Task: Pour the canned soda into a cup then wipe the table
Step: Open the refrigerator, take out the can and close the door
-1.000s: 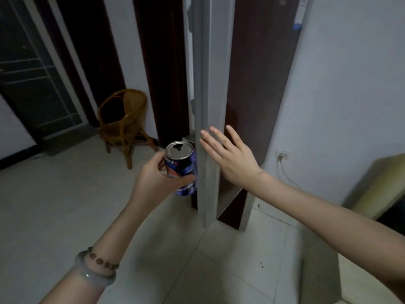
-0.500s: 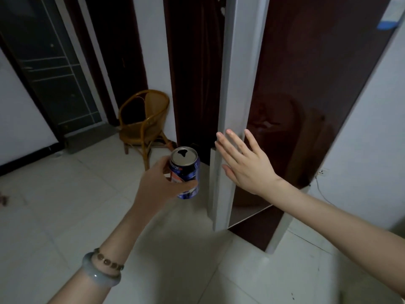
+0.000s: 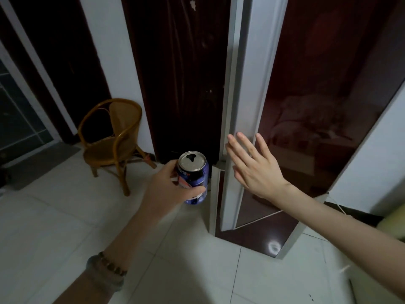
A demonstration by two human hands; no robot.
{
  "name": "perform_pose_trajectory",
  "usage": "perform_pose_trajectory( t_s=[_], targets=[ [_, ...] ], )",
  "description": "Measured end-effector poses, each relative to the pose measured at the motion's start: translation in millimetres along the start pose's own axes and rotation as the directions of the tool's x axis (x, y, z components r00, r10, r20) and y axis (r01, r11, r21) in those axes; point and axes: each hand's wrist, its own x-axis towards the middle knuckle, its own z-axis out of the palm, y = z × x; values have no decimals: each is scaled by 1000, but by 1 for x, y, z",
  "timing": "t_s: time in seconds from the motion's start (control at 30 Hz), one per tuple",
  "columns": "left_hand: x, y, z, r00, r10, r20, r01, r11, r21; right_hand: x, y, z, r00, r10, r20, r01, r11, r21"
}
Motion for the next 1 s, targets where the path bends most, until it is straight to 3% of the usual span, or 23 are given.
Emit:
perform_pose_trajectory(
  t_s=[0.67,1.0],
  targets=[
    [262,-95,-20,970,144,197,-112,980,-165,139,-11,145,979,204,27,-202,977,-65],
    [362,-120,-4,903,251,349,-168,953,-250,183,-3,208,950,312,30,-308,947,-90]
  ],
)
